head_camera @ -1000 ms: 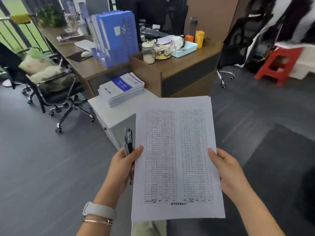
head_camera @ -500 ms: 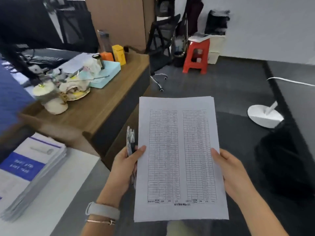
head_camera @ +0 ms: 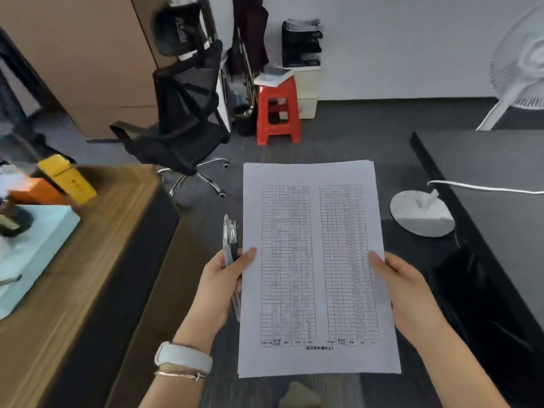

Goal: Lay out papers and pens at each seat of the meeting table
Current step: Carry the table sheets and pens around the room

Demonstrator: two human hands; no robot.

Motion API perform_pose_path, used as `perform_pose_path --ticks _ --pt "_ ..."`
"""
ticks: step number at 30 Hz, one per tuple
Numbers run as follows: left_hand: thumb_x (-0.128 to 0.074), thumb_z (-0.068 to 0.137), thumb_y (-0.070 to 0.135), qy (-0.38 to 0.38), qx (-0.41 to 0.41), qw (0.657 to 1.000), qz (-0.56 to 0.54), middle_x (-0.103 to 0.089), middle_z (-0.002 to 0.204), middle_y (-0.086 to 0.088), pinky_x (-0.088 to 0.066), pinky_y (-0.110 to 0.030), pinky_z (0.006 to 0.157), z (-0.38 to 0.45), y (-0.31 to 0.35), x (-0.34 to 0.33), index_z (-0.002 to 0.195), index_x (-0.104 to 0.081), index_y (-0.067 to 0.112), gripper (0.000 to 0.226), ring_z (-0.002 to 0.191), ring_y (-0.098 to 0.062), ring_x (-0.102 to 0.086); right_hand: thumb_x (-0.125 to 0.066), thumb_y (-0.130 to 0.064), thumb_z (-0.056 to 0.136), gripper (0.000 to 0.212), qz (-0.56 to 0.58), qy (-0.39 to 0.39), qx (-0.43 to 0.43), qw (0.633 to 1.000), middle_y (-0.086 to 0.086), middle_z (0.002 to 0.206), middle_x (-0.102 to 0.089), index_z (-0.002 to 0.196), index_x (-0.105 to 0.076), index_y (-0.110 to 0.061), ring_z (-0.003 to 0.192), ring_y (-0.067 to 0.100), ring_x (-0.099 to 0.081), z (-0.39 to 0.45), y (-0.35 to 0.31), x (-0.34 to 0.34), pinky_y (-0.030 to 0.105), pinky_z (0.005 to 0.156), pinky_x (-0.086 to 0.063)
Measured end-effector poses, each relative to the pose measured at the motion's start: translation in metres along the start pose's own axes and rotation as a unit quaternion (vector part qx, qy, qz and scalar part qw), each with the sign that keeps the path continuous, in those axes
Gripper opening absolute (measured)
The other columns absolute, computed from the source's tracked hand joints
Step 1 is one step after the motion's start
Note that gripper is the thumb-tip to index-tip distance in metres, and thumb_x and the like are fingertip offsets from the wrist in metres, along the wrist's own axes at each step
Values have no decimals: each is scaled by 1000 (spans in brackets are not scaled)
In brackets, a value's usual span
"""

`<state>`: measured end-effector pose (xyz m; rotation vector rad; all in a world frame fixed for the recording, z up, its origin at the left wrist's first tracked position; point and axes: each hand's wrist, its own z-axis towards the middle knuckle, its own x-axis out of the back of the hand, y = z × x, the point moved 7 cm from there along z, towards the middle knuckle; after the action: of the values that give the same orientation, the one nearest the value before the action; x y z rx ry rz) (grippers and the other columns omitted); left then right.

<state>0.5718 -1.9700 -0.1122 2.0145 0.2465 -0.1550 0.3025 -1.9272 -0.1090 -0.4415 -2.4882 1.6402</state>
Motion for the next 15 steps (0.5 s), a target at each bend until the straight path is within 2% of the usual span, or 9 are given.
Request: perform_pose_path --ticks 2,7,10,12,14,15 --pt "-61 87 12 -3 6 1000 -2 -74 99 -14 -55 -43 84 49 21 -20 89 -66 10 6 88 -30 -71 -55 -26 92 20 -4 5 -3 1000 6 97 -75 96 -71 -14 97 27 -69 47 -24 -3 51 97 -48" --pt "-64 85 13 -9 24 1000 9 -74 97 -17 -51 -47 90 188 63 -65 80 -68 11 6 93 -35 -68 -55 -28 91 21 -11 26 -4 1000 5 94 -75 92 -72 -15 93 26 -70 176 -71 -15 50 94 -50" --pt "-64 85 13 -32 7 999 28 -76 88 -11 -56 -31 69 279 92 -96 79 -67 13 6 75 -22 -71 -56 -29 91 21 -6 45 -3 999 7 95 -75 91 -72 -14 95 28 -70 261 -98 -22 52 95 -49" --pt "-66 84 14 -48 -4 998 34 -75 75 -4 -49 -20 52 346 120 -120 72 -66 16 12 54 -10 -64 -57 -30 90 22 -7 64 1 998 7 94 -75 90 -71 -13 94 29 -70 323 -123 -27 51 95 -49" --pt "-67 83 15 -65 -7 997 51 -69 65 1 -39 -16 44 411 153 -149 68 -64 16 16 42 -5 -51 -58 -31 90 21 -1 84 8 996 3 91 -76 88 -72 -16 92 26 -71 382 -153 -31 50 94 -50" --pt "-68 83 16 -72 -9 995 63 -66 64 1 -37 -18 46 440 170 -163 67 -63 17 16 43 -6 -47 -58 -32 89 21 3 89 13 996 1 92 -76 87 -72 -18 92 24 -71 408 -168 -33 49 94 -50"
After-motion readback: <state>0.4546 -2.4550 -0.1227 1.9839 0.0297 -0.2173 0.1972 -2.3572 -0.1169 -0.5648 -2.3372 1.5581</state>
